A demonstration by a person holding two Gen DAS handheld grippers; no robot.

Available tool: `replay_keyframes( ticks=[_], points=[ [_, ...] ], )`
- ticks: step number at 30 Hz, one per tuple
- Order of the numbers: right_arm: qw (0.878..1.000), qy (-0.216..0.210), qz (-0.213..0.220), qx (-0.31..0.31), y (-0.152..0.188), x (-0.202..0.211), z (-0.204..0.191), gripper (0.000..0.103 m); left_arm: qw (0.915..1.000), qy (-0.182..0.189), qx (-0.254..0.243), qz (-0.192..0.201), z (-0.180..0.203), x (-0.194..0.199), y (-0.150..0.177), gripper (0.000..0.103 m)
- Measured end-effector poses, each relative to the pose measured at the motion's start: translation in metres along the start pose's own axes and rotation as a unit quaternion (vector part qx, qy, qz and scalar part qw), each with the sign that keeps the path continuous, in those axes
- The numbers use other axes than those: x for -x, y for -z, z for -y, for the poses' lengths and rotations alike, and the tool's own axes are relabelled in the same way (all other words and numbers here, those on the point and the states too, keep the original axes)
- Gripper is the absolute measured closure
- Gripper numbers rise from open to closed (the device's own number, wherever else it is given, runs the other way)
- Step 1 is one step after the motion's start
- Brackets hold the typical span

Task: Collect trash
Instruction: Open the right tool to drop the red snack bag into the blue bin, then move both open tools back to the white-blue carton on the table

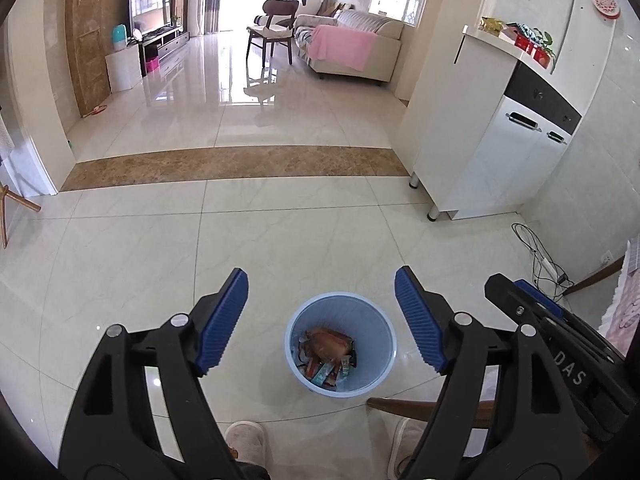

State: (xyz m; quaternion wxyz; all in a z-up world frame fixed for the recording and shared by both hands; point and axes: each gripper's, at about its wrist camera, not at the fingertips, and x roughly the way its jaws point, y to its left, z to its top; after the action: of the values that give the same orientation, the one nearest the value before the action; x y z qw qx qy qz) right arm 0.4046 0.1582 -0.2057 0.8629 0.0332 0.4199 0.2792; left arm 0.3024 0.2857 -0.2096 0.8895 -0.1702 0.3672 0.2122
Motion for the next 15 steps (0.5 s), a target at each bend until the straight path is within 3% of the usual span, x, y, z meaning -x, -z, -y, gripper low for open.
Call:
replay_keyframes(
  ticks=[9,15],
  points=[
    [1.0,0.004,0.024,0.003,-0.002,0.057,0.003,0.058,0.9994,0.019,-0.006,0.027,0.016,0.045,-0.004,0.026],
    [0.998,0.007,0.058,-0.005,-0.003,0.118,0.013,0.055,0.9973,0.047,-0.025,0.051,0.041,0.09,-0.004,0.025]
  ],
)
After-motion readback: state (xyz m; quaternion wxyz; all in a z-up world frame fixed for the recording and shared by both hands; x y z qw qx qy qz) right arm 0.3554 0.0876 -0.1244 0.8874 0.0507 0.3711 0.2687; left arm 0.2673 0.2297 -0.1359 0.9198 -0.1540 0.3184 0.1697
